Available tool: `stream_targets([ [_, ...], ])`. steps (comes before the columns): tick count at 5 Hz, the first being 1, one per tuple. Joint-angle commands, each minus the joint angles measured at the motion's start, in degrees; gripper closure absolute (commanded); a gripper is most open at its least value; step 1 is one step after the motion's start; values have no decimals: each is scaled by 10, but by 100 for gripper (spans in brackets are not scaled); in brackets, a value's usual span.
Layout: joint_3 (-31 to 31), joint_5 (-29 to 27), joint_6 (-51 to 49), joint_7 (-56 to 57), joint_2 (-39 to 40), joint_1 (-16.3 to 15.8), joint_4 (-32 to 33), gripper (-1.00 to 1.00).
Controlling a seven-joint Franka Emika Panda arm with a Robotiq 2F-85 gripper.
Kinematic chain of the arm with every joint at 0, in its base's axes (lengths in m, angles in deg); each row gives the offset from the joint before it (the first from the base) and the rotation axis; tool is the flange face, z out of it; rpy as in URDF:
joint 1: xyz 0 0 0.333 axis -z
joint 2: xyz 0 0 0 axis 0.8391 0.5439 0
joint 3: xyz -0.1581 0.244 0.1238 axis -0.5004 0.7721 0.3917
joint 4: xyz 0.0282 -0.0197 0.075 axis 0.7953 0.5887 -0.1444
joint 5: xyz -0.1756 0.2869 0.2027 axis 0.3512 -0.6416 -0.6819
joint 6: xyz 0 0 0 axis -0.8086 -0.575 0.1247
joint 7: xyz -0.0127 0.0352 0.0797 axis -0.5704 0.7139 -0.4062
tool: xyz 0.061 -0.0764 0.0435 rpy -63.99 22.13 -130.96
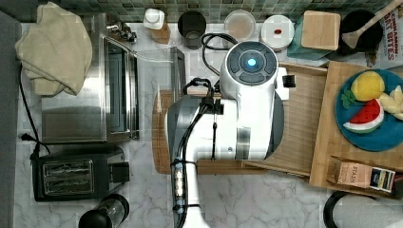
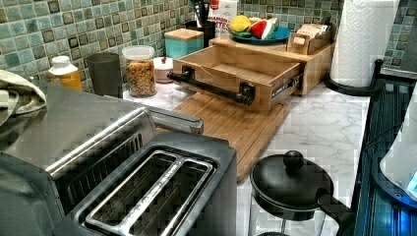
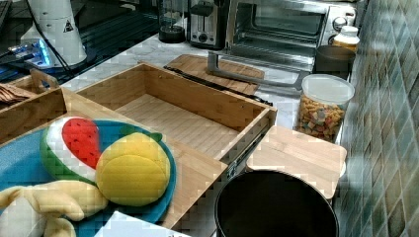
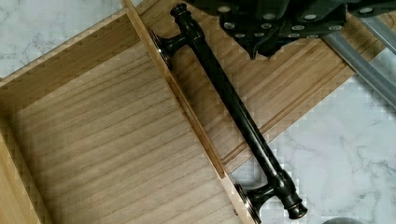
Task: Close the drawer.
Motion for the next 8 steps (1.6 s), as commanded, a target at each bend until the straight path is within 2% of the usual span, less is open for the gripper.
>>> stream_targets([
  [1, 0, 1, 0, 0, 0, 0, 6, 100],
  [3, 16, 27, 68, 93, 26, -13, 37, 100],
  [4, 23, 27, 74, 89, 52, -20, 27, 100],
  [5, 29, 34, 94, 111, 85, -13, 18, 100],
  [7, 37, 49, 181, 109, 97, -2, 59, 100],
  [8, 34, 50, 194, 100, 107, -4, 63, 100],
])
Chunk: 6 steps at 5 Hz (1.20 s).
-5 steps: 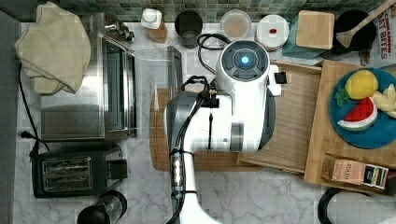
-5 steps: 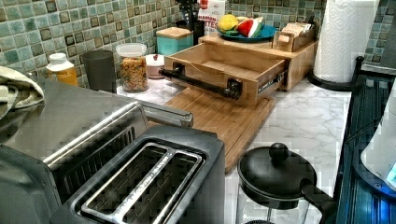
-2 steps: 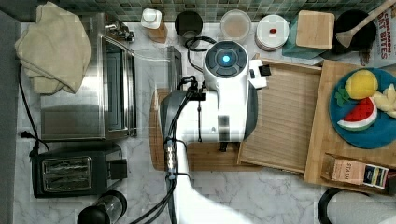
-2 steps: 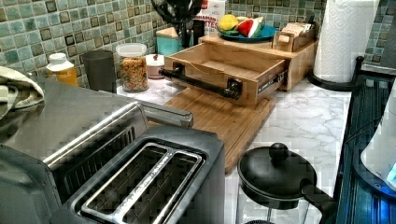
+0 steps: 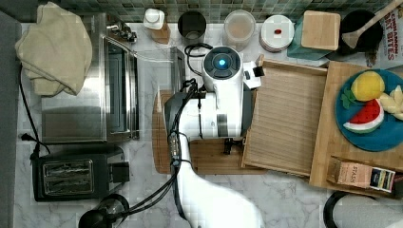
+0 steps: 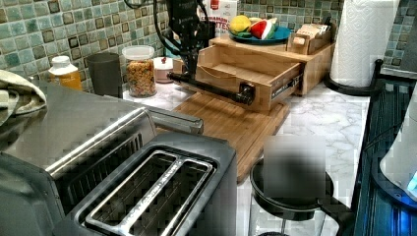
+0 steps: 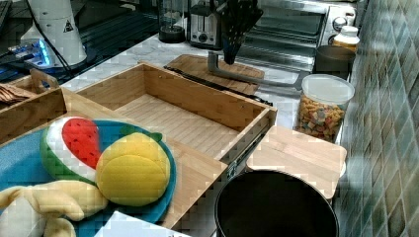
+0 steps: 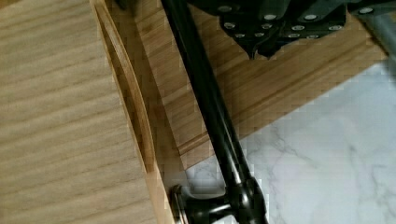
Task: Close the drawer.
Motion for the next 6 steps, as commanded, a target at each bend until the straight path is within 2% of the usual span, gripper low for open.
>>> stream_targets([
  [1, 3, 31, 85, 38, -13, -5, 37, 100],
  [2, 2, 51, 116, 23, -5, -7, 45, 100],
  [3, 15, 62, 96, 17, 15, 2, 26, 100],
  [4, -1, 78, 74, 6, 37, -15, 6, 100],
  [6, 4, 92, 128, -18, 29, -7, 43, 100],
])
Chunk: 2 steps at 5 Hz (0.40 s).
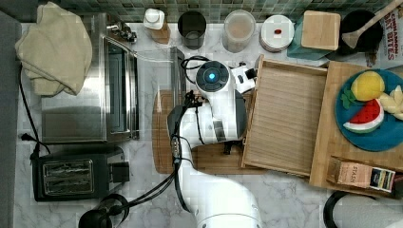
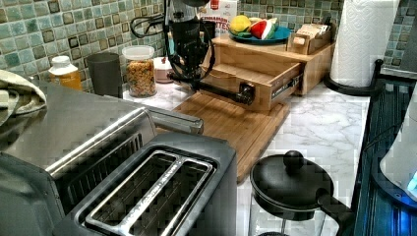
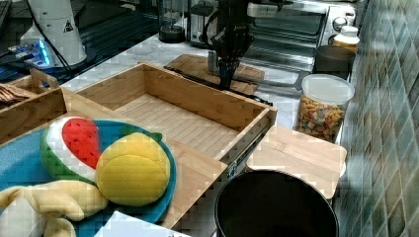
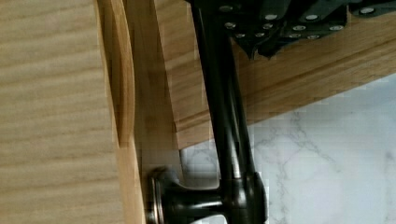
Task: Close the drawer.
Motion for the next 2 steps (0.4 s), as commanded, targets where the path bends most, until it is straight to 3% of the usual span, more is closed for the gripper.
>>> stream_targets([
  [1, -16, 55, 5, -55, -8, -25, -6, 100],
  [2, -2, 108, 0, -52, -10, 0, -1, 100],
])
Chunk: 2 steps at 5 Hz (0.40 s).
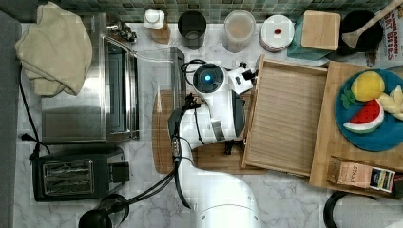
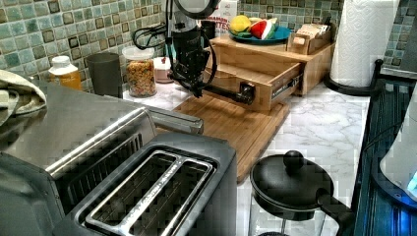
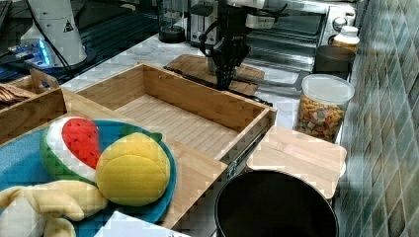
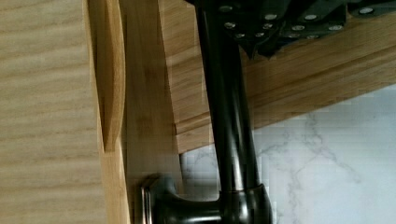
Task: Close the drawer.
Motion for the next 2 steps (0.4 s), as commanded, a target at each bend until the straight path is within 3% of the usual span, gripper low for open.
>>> stream_targets([
  [1, -20, 67, -9, 18, -27, 16, -2, 100],
  [2, -31, 77, -8, 56, -35, 43, 2, 100],
])
